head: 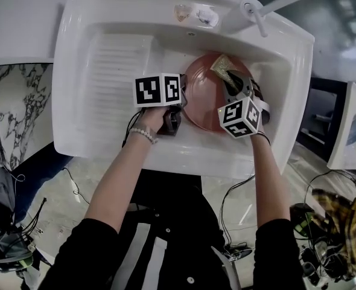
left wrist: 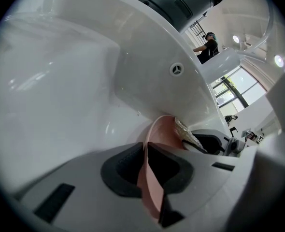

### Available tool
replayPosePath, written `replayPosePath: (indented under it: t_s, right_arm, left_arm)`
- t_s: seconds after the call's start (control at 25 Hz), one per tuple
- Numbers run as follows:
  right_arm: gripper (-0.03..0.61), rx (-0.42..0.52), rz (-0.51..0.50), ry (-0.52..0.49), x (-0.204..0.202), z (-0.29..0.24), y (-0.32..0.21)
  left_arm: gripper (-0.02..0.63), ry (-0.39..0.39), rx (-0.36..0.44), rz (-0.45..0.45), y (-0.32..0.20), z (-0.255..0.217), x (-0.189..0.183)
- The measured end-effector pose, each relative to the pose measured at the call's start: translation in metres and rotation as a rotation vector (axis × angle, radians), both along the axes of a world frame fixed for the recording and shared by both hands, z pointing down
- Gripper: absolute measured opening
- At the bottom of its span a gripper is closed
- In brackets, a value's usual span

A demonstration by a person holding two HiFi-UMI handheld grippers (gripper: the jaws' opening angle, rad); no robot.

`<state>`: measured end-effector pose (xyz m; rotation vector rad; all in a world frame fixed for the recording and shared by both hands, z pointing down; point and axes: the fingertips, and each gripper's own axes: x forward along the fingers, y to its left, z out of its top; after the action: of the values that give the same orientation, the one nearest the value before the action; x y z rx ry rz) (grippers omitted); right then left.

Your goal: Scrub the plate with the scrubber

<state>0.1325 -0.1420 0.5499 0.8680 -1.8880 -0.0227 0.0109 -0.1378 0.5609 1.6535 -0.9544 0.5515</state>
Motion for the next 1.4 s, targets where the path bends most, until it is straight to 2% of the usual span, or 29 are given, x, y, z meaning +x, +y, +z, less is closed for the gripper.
replayPosePath:
  t_s: [0.12,0.28,0.52,0.88,1.24,1.4]
  right_arm:
    - [0.077,-0.048,-0.020,0.002,-0.006,0.011,0.003]
    - [0.077,-0.088,-0.118,0.031,-0.012,0.021,0.010]
    - [0.077,-0.183,-0.192,-0.091,-0.025,0.016,0.023]
    - [0.086,-0.350,-0.341,-0.229,-0.064,0.004,0.077]
    - [0.086,-0.623,-0.427,-0.395,-0.082,-0.012,0.125]
    - [0.086,-0.753,-0.418,-0.460,-0.084,-0.022,0.138]
  left_arm:
    - [0.031,-0.005,0.003,0.005,0.000,0.000,0.000]
    - [0.029,-0.013,0.008,0.013,0.000,-0.001,0.000]
    - [0.028,-0.023,0.008,0.015,0.000,0.001,0.000]
    - [0.028,-0.031,0.006,0.016,0.002,0.000,-0.003]
    - [0.028,-0.036,0.007,0.017,0.002,-0.001,-0.004]
    - [0.026,-0.049,0.011,0.024,0.003,-0.003,-0.006]
